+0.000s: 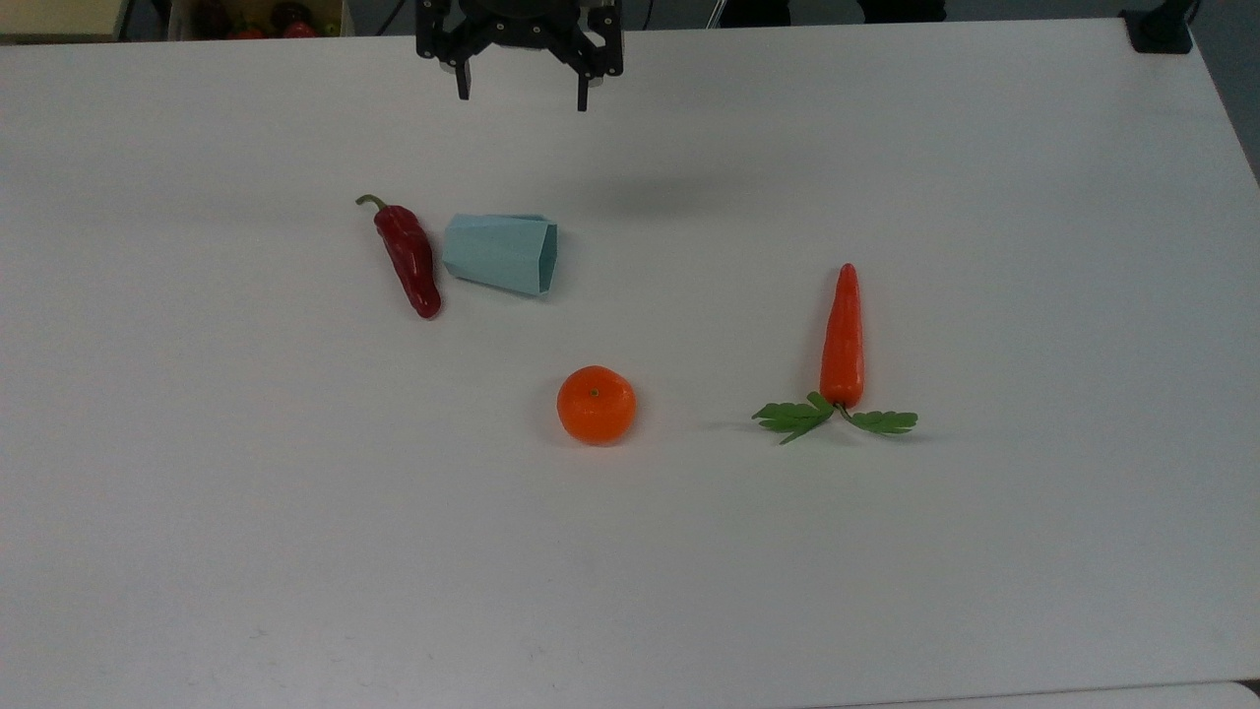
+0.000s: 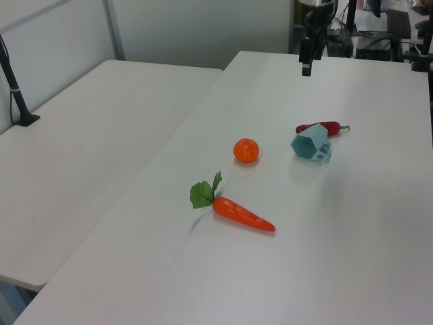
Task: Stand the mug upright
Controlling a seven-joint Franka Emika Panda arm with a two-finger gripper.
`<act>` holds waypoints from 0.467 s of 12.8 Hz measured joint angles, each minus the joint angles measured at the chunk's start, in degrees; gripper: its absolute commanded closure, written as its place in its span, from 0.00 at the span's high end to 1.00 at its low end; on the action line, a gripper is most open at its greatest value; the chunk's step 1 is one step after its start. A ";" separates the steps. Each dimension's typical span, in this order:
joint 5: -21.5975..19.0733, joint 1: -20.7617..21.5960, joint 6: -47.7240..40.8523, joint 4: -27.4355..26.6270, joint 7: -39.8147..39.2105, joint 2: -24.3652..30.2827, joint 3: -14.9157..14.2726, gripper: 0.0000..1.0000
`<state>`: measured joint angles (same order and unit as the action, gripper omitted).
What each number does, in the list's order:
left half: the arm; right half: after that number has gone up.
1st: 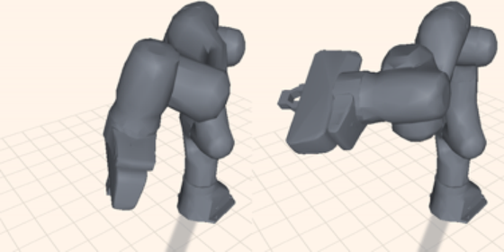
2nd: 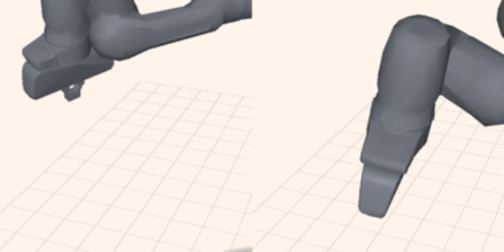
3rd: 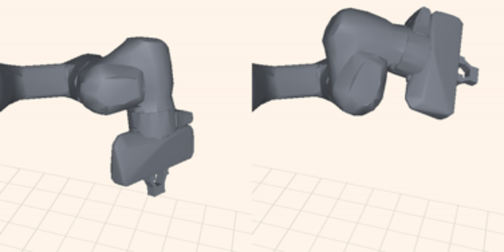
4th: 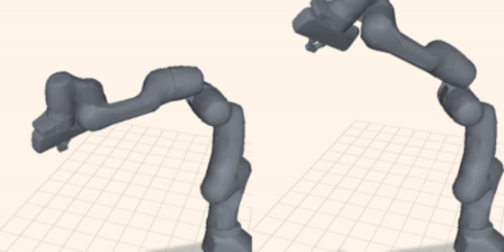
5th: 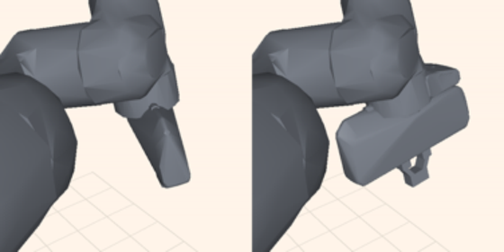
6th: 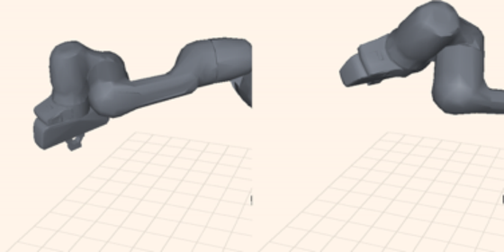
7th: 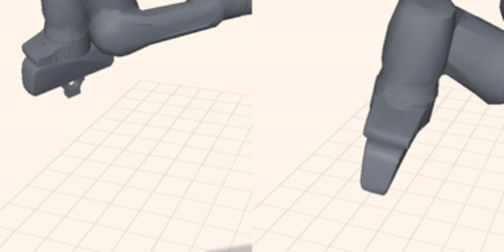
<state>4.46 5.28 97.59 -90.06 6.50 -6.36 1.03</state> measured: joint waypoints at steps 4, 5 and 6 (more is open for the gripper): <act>0.00 0.00 0.00 -0.36 0.00 0.00 0.00 1.00; 0.00 0.00 0.00 -0.40 0.00 0.00 0.00 1.00; 0.00 0.00 0.00 -0.47 0.00 0.00 0.00 1.00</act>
<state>4.46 5.28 97.59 -90.52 6.50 -6.36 1.03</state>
